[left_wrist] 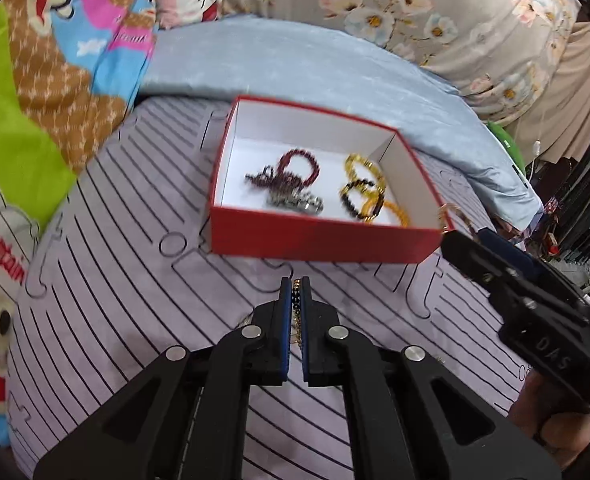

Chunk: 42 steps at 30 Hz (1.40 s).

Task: Organize jewelry

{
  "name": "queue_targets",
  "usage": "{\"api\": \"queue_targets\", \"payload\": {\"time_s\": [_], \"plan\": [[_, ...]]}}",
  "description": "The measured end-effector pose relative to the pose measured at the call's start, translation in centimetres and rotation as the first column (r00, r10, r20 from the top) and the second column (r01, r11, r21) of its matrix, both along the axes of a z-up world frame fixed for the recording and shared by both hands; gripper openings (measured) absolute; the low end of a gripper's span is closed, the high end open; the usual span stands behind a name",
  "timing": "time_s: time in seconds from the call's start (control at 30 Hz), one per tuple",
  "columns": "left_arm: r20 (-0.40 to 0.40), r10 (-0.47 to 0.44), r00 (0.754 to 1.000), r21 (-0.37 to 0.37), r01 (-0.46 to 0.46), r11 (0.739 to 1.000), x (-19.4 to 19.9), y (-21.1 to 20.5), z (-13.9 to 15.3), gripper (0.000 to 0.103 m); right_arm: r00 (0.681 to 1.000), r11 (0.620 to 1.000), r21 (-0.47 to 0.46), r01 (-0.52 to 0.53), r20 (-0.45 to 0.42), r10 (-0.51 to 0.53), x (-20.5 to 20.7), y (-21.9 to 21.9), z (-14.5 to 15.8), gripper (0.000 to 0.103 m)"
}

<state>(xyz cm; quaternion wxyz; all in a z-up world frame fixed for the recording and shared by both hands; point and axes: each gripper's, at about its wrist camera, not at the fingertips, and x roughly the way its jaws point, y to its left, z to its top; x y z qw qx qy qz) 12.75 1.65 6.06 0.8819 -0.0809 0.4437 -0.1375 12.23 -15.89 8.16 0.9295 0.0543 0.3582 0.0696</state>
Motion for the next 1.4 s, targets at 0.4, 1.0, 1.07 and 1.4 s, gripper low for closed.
{"api": "queue_targets", "payload": {"time_s": [0.4,1.0,1.07,1.4], "plan": [[-0.041,0.052,0.998,0.049,-0.050,0.998,0.4,1.3,-2.6,0.004,0.999,1.000,0.006,-0.001,-0.035,0.001,-0.1,0.3,-1.5,0.058],[-0.099,0.101,0.990,0.095,-0.092,0.991,-0.3,2.0,-5.4,0.013,0.999,1.000,0.008,-0.013,-0.047,0.014,-0.7,1.1,-1.9,0.058],[-0.081,0.093,0.992,0.083,-0.087,0.993,-0.8,1.8,-4.8,0.020,0.999,1.000,0.009,-0.013,-0.047,0.014,-0.7,1.1,-1.9,0.058],[-0.084,0.021,0.996,0.047,-0.017,0.999,-0.2,-0.6,-5.7,0.017,0.999,1.000,0.010,-0.013,-0.050,0.013,-0.7,1.1,-1.9,0.058]]}}
